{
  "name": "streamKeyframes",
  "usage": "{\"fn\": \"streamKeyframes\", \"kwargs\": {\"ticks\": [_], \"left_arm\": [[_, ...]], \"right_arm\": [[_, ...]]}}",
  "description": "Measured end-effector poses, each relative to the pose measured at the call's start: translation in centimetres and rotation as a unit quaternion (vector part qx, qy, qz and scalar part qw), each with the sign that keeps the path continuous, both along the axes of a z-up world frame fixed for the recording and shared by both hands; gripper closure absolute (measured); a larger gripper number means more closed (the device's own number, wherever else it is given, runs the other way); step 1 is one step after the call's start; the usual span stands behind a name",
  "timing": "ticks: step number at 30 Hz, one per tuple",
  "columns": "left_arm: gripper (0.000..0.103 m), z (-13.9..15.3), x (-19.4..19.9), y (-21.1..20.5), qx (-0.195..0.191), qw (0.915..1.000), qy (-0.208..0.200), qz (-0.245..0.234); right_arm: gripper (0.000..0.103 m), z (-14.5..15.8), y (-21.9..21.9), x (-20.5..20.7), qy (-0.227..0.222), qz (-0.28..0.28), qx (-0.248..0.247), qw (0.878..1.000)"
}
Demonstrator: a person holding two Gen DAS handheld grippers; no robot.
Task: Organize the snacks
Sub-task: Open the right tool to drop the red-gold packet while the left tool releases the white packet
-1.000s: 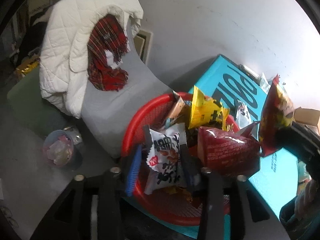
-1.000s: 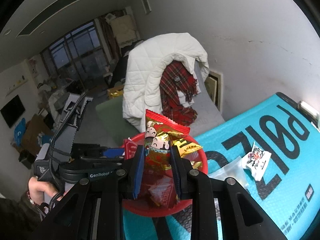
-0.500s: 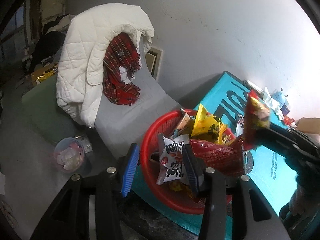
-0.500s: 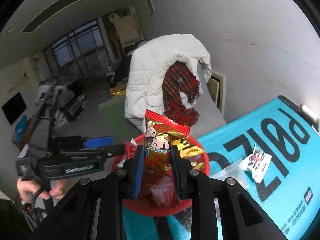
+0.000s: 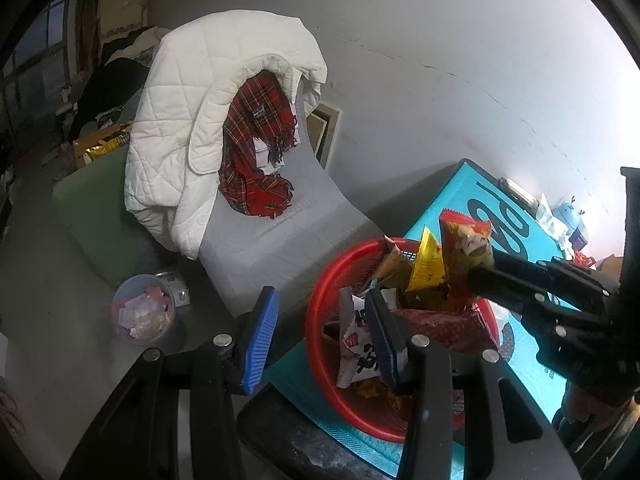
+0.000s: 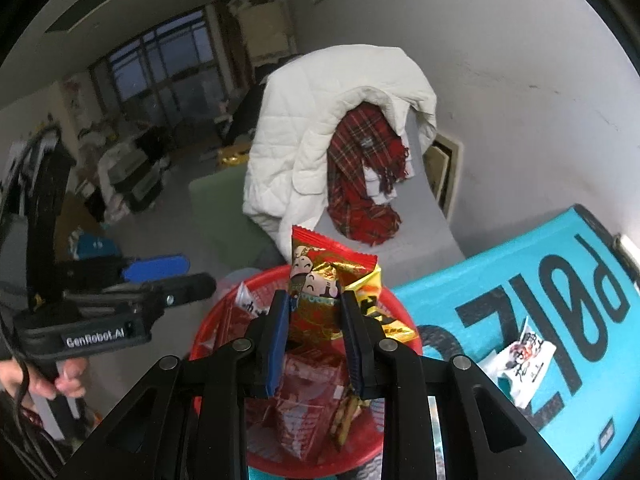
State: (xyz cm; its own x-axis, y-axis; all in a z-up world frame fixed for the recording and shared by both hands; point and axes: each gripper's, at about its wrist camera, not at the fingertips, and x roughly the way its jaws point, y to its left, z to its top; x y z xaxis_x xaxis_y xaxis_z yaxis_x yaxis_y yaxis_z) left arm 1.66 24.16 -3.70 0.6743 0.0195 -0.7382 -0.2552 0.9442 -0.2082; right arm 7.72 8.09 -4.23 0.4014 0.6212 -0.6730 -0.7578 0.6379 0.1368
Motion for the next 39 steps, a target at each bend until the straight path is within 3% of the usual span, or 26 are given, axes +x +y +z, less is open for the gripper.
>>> {"fn": "streamKeyframes", "kwargs": {"ticks": [8, 23, 39], "left_arm": [[0.059, 0.2, -0.3, -0.5, 0.003, 1.0000, -0.004, -0.004], [0.059, 0.2, -0.4, 0.0, 0.002, 1.0000, -0.002, 0.008], [0.059, 2.5, -1.1, -2.8, 0.020, 0.9996, -0.020, -0.009]], "right_arm": [[0.075, 0.0, 0.0, -0.2, 0.005, 0.014, -0.008, 1.000], [0.075, -1.1, 3.7, 0.7, 0.021, 0.056, -0.039, 0.997], [0.073, 1.8, -0.1, -0.1, 0.001, 0.017, -0.003, 1.000]]}}
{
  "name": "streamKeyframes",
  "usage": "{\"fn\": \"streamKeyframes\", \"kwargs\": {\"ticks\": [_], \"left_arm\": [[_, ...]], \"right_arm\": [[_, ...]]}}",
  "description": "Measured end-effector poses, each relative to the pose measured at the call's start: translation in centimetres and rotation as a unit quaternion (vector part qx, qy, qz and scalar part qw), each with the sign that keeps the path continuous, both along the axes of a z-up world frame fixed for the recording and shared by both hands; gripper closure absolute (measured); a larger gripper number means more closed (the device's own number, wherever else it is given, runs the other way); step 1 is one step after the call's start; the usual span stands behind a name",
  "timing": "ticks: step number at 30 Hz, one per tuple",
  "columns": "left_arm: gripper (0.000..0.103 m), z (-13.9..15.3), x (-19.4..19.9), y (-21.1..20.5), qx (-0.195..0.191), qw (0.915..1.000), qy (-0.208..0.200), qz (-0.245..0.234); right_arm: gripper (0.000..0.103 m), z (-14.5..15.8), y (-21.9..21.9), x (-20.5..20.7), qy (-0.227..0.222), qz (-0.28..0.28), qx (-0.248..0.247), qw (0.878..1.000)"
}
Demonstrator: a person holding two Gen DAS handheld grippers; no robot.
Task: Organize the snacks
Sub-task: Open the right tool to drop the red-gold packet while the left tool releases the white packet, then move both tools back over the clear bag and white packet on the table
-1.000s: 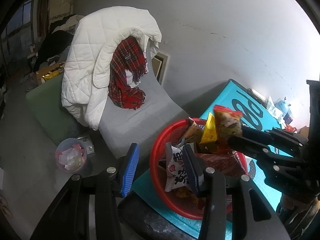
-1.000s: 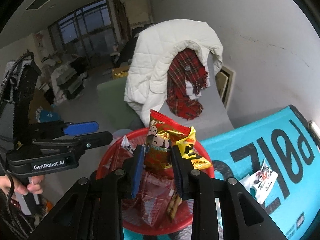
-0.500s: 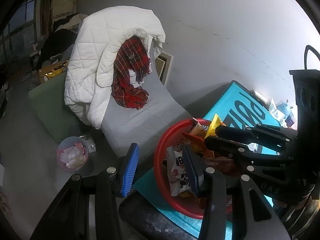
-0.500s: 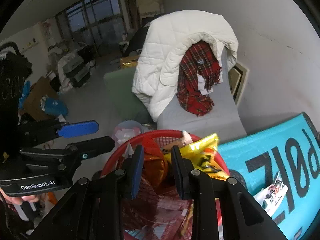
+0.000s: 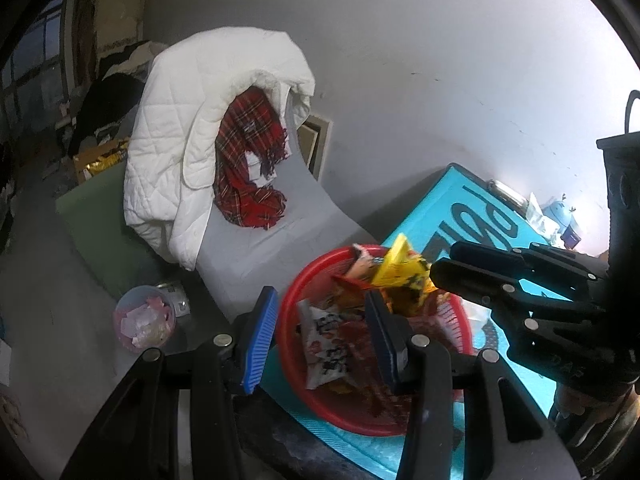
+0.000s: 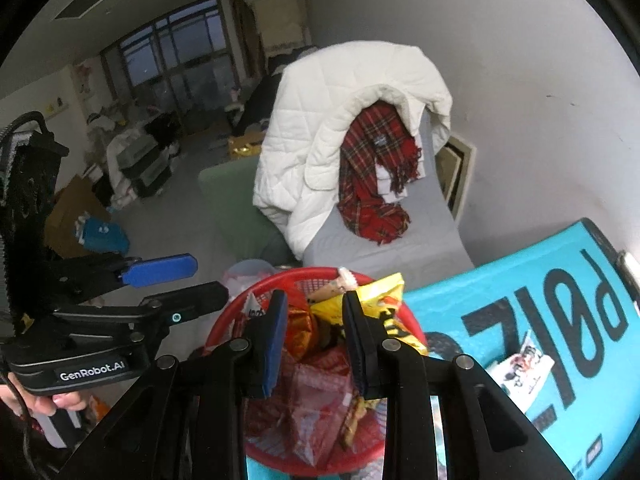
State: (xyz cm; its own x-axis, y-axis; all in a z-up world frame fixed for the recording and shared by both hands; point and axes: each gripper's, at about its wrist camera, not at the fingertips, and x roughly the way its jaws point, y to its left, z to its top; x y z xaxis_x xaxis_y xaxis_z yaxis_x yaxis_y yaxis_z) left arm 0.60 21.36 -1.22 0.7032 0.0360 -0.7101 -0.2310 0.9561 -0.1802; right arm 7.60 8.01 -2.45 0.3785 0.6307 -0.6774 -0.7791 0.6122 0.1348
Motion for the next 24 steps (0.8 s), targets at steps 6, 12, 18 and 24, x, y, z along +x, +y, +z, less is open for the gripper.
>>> {"fn": "streamKeyframes", "kwargs": {"ticks": [6, 12, 18, 24], "left_arm": [[0.059, 2.2, -0.5, -2.4, 0.018, 0.9995, -0.021, -0.014], [0.059, 4.2, -1.1, -5.6, 0.035, 0.9978, -0.043, -0.036], [0.059, 5.3, -1.6, -8.5, 0.048, 0.9958, -0.055, -0.056], [0.059, 5.1, -1.5, -11.2, 0.054, 0.9946, -0.050, -0.073]], "right_arm": [[0.071, 2.1, -3.0, -1.3, -0.018, -0.023, 0.022, 0.999], [0.060, 3.9, -6.1, -2.7, -0.037, -0.043, 0.043, 0.997], [0.045, 5.3, -9.5, -4.1, -0.059, -0.074, 0.058, 0.994], [0.029, 5.6, -12.7, -5.0, -0.075, -0.112, 0.060, 0.989]]}}
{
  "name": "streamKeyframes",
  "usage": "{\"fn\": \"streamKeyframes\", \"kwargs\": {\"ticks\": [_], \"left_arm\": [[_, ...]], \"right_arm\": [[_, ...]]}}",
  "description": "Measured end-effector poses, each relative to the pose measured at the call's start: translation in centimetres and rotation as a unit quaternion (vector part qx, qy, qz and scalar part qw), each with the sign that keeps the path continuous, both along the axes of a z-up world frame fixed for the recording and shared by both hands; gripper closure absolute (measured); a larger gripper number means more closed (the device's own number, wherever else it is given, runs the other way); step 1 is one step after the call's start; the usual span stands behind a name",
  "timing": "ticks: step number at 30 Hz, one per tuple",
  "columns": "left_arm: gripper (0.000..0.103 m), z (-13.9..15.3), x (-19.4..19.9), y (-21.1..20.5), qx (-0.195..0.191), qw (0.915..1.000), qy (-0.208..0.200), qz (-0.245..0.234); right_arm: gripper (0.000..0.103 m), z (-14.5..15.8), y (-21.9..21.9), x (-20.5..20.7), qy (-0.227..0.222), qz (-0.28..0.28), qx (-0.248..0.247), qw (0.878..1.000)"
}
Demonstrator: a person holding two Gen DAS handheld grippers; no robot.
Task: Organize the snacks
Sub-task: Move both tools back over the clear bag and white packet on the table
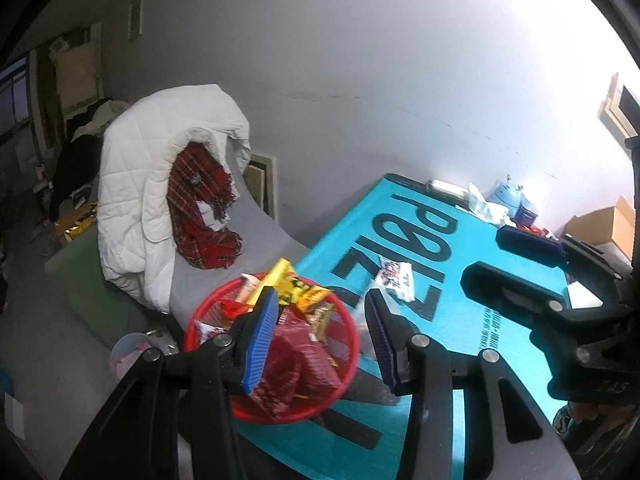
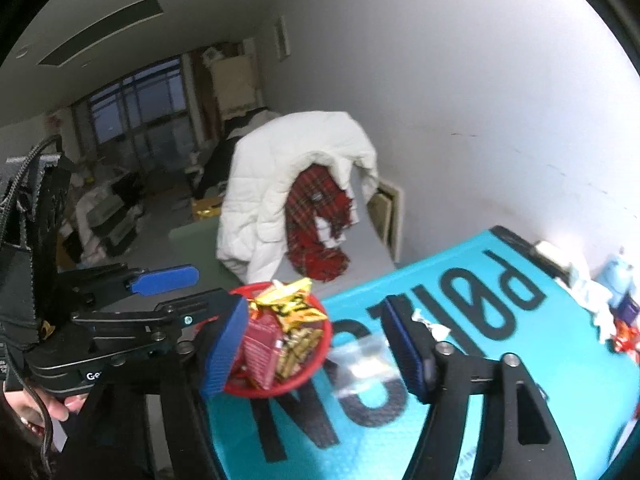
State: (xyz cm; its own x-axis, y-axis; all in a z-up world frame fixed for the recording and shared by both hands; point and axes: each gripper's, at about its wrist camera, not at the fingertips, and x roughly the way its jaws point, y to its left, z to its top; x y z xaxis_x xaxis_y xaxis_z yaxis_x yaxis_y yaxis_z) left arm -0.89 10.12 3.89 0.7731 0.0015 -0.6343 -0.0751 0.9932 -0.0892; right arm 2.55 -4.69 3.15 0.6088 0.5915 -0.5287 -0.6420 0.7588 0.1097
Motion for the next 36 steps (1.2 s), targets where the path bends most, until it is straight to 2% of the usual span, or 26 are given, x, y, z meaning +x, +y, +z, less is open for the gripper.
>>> {"fn": "streamKeyframes", "kwargs": {"ticks": [8, 18, 31, 36], "left_arm": [[0.059, -1.1, 0.5, -3.2, -0.005, 0.9997, 0.012, -0.023], [0.059, -2.7, 1.7, -5.1, -0.004, 0.9987, 0.033, -0.039], [0.059, -4.2, 5.0, -3.4, 0.007, 0.9976, 0.061, -0.032], [0.059, -5.0, 6.8, -2.1, -0.005, 0.9969, 0.072, -0.030]], "right_arm": [[0.028, -0.9, -3.7, 0.1, 0.015, -0.044, 0.004, 0.999], [0.028, -3.3, -5.9, 1.6, 0.043, -0.059, -0.001, 0.997], [0.028, -7.1, -3.8, 5.5, 0.091, -0.046, -0.019, 0.995], [0.028, -9.1, -2.4, 7.5, 0.114, -0.033, -0.037, 0.992]]}}
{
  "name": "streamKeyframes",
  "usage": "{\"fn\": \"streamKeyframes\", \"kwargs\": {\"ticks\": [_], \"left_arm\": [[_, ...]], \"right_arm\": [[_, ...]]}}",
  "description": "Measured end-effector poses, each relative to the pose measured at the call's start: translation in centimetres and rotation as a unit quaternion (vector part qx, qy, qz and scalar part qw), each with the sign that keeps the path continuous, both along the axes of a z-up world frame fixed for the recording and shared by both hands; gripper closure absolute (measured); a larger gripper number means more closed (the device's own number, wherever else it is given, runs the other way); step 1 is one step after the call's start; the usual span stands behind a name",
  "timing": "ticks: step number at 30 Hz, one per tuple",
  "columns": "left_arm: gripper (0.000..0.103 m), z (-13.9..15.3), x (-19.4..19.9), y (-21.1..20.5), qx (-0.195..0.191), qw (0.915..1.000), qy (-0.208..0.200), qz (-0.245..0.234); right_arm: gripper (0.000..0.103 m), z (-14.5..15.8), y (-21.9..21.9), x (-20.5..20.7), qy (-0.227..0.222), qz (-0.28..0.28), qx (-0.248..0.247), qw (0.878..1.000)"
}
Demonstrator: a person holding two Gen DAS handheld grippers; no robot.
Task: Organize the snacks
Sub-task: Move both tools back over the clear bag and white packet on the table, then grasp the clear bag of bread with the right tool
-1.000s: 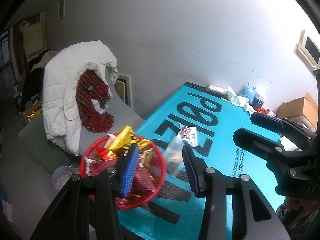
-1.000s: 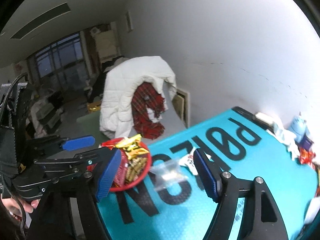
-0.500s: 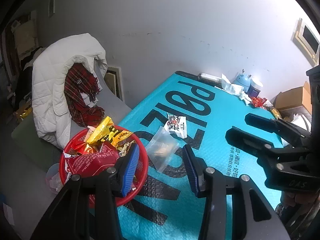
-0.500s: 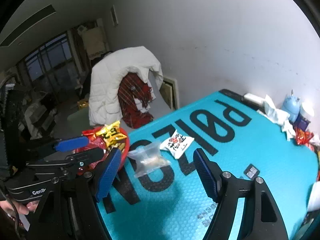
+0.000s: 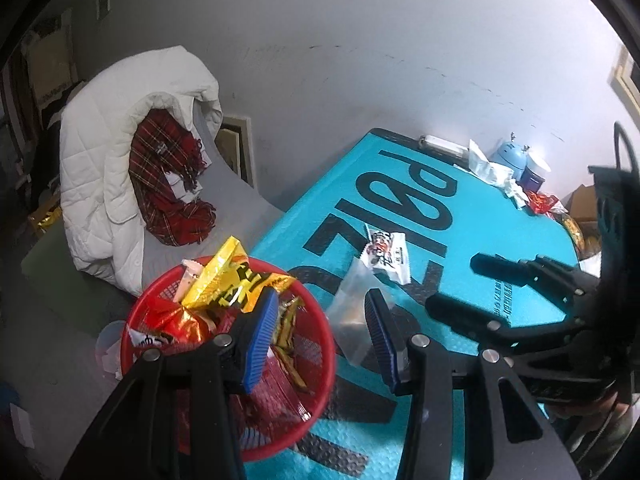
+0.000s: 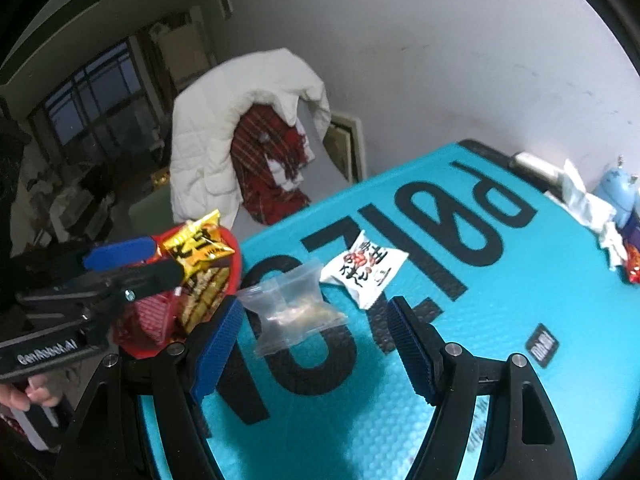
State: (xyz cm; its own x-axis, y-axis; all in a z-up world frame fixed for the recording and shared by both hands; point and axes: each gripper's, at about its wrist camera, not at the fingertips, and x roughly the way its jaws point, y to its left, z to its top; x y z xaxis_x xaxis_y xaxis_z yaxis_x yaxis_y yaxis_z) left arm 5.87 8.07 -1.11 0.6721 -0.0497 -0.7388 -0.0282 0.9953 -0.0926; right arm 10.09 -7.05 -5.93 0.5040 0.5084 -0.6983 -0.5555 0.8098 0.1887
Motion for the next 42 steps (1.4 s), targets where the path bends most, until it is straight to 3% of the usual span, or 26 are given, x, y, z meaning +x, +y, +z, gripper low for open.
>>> {"fn": "streamKeyframes", "kwargs": {"ticks": [22, 25, 32, 42], "left_arm": [[0.059, -2.2, 3.9, 1.7, -0.026, 0.9988, 0.042, -0.001], [0.059, -2.2, 3.9, 1.7, -0.024, 0.9988, 0.043, 0.000], [0.059, -1.8, 3.6, 1.3, -0.029, 0.9988, 0.038, -0.002], [0.059, -0.9, 3.0, -1.5, -0.042, 0.9986, 0.023, -0.022]], "right_arm": [[0.028, -6.4, 4.8, 4.2, 0.079, 0.096, -0.042, 0.991], [0.038, -6.9, 5.0, 3.9, 0.072, 0.096, -0.058, 0.991], [0.055, -5.9, 4.1, 2.8, 0.062, 0.089, -0.040, 0.993], [0.058, -2.2, -0.7, 0.8, 0.034, 0.034, -0.006, 0.999]]}}
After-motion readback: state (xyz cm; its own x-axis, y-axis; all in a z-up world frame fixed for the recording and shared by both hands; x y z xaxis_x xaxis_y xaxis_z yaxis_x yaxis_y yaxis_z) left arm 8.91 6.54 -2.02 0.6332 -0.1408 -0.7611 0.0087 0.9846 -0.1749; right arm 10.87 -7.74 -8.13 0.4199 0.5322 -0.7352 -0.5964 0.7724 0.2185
